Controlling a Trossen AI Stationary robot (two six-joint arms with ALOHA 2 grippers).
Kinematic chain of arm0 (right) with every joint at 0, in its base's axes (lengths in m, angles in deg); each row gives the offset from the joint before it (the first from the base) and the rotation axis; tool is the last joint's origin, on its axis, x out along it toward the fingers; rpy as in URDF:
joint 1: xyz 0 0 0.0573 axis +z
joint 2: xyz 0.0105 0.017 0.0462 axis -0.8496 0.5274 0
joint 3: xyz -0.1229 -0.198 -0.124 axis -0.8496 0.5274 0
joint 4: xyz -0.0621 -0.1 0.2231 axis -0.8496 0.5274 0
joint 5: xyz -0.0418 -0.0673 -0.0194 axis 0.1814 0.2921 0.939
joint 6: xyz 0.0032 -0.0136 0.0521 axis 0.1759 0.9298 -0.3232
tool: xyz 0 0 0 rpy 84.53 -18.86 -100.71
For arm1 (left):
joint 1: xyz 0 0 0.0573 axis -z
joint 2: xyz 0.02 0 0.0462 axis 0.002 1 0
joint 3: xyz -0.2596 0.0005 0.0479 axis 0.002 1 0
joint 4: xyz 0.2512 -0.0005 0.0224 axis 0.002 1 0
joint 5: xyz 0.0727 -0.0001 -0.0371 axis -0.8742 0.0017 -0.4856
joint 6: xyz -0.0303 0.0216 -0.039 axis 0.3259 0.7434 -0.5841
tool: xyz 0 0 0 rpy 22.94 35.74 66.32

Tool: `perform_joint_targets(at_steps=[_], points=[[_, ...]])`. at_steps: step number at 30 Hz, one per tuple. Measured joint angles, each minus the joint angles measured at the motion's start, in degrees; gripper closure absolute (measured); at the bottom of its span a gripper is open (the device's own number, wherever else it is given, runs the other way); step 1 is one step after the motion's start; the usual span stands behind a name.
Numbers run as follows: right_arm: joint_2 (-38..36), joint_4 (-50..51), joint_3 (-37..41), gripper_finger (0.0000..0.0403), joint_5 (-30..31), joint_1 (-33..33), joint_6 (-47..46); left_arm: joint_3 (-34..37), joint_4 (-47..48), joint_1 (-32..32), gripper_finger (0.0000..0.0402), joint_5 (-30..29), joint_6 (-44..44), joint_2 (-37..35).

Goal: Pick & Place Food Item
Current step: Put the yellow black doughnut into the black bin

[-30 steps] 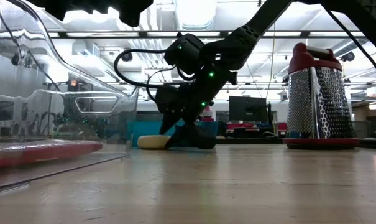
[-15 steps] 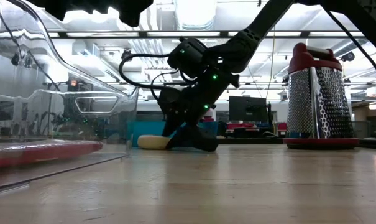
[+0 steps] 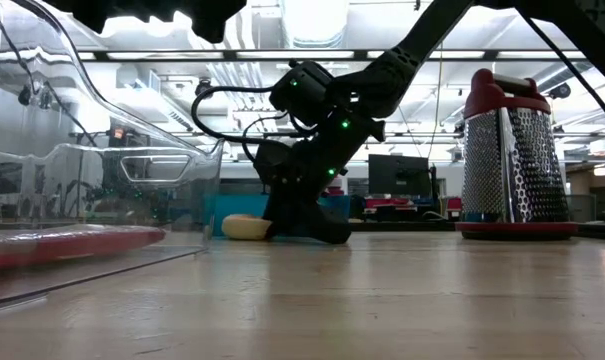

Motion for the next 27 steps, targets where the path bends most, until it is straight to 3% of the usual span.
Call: perform_joint_targets(at_steps=[15,20,27], points=[[-0.1,0.0,0.0,0.0346,0.4,0.1,0.0,0.0,0.0,0.0,0.0062,0.0,0.0,0.0],[-1.1,0.5,0.1,0.0346,4.7,1.5,0.0,0.0,0.0,0.0,0.0062,0.0,0.0,0.0],[-5.3,10.7,0.1,0.0346,8.2,4.6,0.0,0.0,0.0,0.0,0.0062,0.0,0.0,0.0]])
